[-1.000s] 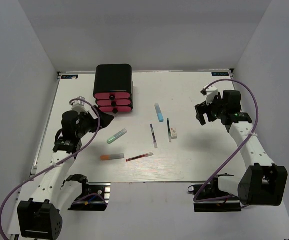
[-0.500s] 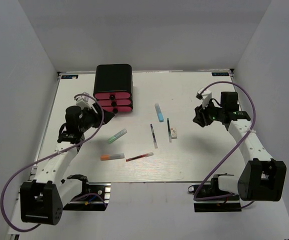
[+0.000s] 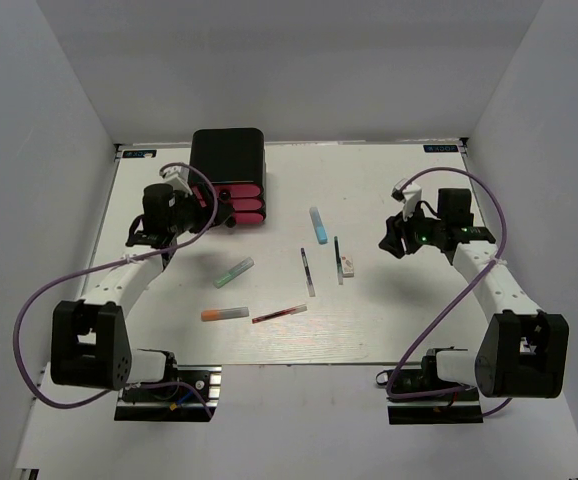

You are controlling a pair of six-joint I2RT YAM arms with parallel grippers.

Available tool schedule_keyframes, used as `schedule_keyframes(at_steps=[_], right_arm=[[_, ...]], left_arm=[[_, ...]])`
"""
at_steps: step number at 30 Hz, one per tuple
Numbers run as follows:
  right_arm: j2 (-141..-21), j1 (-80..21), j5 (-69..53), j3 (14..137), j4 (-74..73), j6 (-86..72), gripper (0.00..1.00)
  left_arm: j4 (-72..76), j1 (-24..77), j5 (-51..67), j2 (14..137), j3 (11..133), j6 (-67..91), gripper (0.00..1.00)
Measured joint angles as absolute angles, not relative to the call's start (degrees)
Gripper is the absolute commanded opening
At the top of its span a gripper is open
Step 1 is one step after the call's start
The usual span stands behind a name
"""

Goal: Sort the stationery into containers
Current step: Open the drawer

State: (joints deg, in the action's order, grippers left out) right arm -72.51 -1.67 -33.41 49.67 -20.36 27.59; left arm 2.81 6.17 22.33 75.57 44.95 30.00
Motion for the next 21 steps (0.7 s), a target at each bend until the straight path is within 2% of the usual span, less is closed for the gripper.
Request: schedule_keyframes(at_steps=[13, 21], right_arm=[[-72.6, -1.96, -33.61, 49.32, -17.8, 25.45, 0.59], [-72.73, -2.0, -33.63, 49.32, -17.76, 25.21, 0.59]], left_arm=[[2.5, 6.2, 18.72, 85.34, 52.29, 25.91, 0.7], [1.89, 6.22, 17.45, 87.0, 55.31, 25.43, 0.67]])
